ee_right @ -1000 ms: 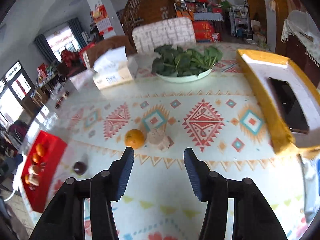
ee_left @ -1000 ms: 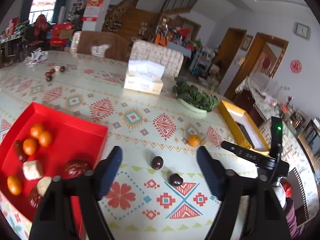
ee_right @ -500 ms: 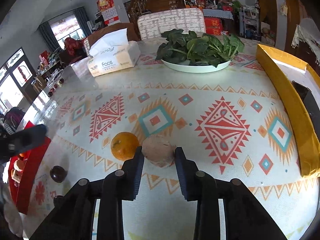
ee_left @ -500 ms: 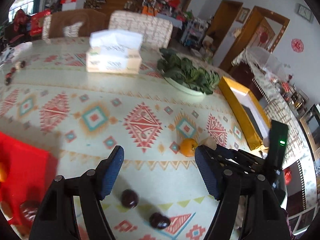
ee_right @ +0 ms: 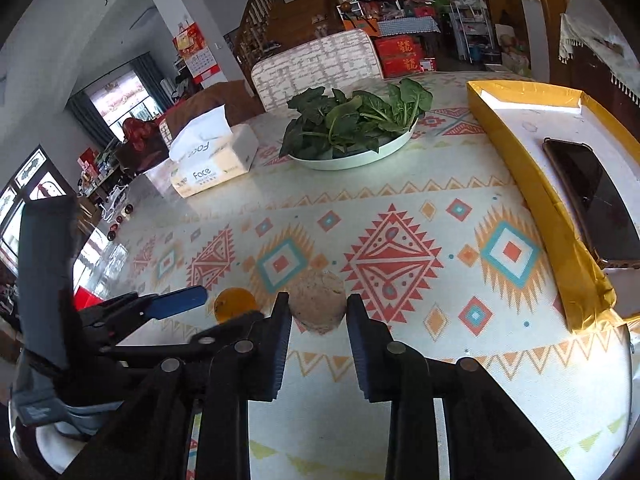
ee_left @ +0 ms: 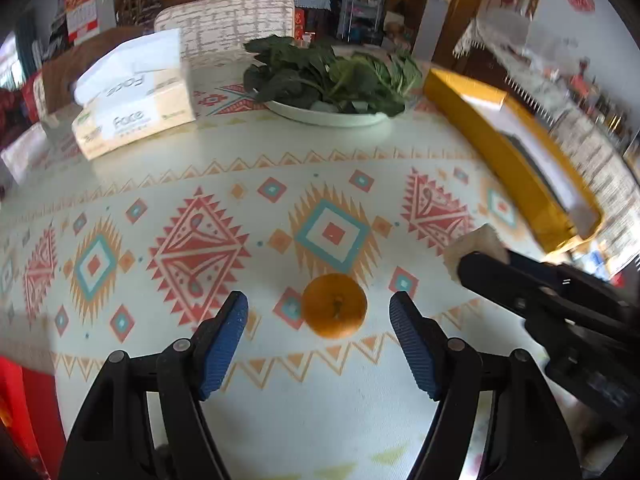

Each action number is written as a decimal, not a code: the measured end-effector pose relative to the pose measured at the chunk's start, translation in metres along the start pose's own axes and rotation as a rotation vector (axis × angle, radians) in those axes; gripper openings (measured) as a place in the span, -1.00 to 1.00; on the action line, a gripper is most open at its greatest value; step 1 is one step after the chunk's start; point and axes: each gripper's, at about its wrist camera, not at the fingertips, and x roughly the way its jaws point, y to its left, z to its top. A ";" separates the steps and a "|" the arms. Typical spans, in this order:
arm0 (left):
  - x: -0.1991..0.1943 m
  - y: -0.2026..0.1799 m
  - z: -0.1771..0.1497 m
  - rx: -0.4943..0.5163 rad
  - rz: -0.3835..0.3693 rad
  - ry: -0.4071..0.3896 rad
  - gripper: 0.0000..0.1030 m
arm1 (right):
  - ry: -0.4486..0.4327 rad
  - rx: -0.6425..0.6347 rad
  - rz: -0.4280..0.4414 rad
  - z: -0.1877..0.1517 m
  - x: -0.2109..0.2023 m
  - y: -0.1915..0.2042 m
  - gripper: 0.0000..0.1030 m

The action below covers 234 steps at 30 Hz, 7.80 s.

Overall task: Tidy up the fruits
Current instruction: 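Grasp the tangerine with the left gripper while the right gripper grasps the rice cake, then release the tangerine and rice cake into the red tray with both grippers, then move both grippers back toward the two red dates on the table, then grasp a red date with the right gripper while the left gripper grasps the other date, then drop both red dates into the red tray with both grippers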

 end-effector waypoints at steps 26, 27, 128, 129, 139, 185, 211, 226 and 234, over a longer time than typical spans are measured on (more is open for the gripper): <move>-0.162 0.095 -0.094 -0.322 -0.003 -0.272 -0.38 | -0.014 -0.067 0.050 -0.014 -0.010 0.044 -0.40; -0.173 0.108 -0.103 -0.348 0.022 -0.291 -0.38 | -0.012 -0.067 0.062 -0.016 -0.012 0.050 -0.40; -0.222 0.110 -0.166 -0.415 0.125 -0.356 0.55 | 0.004 -0.216 -0.038 -0.074 -0.054 0.098 0.13; -0.219 0.112 -0.165 -0.420 0.121 -0.349 0.55 | 0.027 -0.211 -0.014 -0.075 -0.050 0.097 0.10; -0.183 0.114 -0.155 -0.409 0.087 -0.282 0.55 | 0.157 -0.295 0.078 -0.087 0.007 0.136 0.05; -0.141 0.107 -0.130 -0.327 0.097 -0.249 -0.57 | 0.059 -0.108 0.077 -0.065 0.006 0.085 -0.47; -0.205 0.196 -0.223 -0.536 0.117 -0.294 -0.53 | 0.195 -0.271 0.298 -0.076 0.013 0.257 -0.47; -0.246 0.244 -0.257 -0.665 0.103 -0.418 0.33 | 0.275 -0.355 0.289 -0.102 0.048 0.316 -0.43; -0.247 0.255 -0.263 -0.700 0.108 -0.422 0.37 | 0.244 -0.362 0.277 -0.104 0.041 0.316 -0.17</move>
